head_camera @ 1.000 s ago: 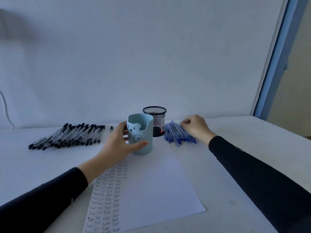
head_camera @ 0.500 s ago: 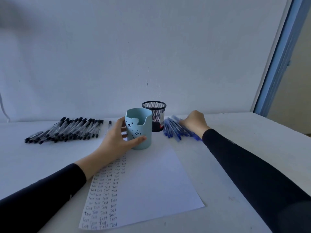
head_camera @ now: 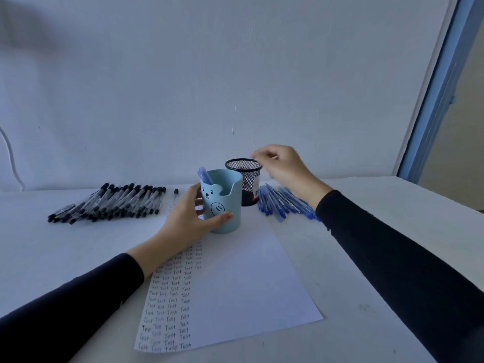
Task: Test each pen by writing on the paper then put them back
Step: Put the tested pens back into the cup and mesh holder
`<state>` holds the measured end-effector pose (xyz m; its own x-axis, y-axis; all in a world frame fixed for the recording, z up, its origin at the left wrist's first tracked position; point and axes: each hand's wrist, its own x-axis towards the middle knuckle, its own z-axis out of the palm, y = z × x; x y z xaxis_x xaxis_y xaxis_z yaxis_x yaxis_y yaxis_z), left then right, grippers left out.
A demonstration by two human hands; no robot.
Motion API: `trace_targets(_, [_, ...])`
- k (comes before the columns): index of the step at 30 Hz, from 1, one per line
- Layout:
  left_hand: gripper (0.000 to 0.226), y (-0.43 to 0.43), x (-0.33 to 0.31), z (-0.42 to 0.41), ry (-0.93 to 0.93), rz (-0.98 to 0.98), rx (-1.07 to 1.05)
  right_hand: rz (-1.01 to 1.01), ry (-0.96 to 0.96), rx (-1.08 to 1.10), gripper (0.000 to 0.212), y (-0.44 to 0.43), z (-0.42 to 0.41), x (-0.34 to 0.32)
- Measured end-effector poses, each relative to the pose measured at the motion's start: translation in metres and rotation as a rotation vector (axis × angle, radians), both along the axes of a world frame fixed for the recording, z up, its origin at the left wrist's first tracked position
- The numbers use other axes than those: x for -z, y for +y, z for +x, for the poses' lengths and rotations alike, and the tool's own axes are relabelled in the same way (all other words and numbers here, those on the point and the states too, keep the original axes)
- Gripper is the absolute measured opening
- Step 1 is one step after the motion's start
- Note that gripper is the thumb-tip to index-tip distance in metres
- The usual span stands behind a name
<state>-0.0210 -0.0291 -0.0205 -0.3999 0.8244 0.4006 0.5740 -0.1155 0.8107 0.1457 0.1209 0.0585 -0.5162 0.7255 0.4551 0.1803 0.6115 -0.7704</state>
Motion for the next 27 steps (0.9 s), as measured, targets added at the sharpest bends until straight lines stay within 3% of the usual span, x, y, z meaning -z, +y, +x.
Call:
trace_targets(3, [0.083, 0.0, 0.001, -0.001, -0.01, 0.001, 0.007, 0.04, -0.312, 0.257, 0.025, 0.046, 0.021, 0.023])
trace_targets(7, [0.087, 0.0, 0.0, -0.001, -0.016, 0.007, 0.025, 0.031, -0.551, 0.32, 0.04, 0.071, 0.036, 0.056])
trace_targets(17, [0.078, 0.0, 0.0, 0.0, -0.018, 0.022, 0.02, -0.014, -0.65, 0.489, 0.045, 0.082, 0.023, 0.047])
trace_targets(20, [0.08, 0.0, 0.001, 0.0, -0.021, 0.02, 0.025, -0.022, -0.436, 0.483, 0.052, 0.084, 0.024, 0.045])
trace_targets(22, [0.081, 0.0, 0.0, 0.0, -0.019, 0.013, 0.025, -0.035, -0.246, 0.41, 0.042, 0.08, 0.025, 0.041])
trace_targets(25, [0.082, 0.0, 0.0, 0.0, -0.019, 0.003, 0.023, -0.093, -0.313, 0.287, 0.005, 0.061, 0.022, 0.038])
trace_targets(27, [0.083, -0.001, 0.0, 0.0, -0.017, 0.001, 0.023, -0.111, -0.429, 0.219, 0.018, 0.052, 0.016, 0.041])
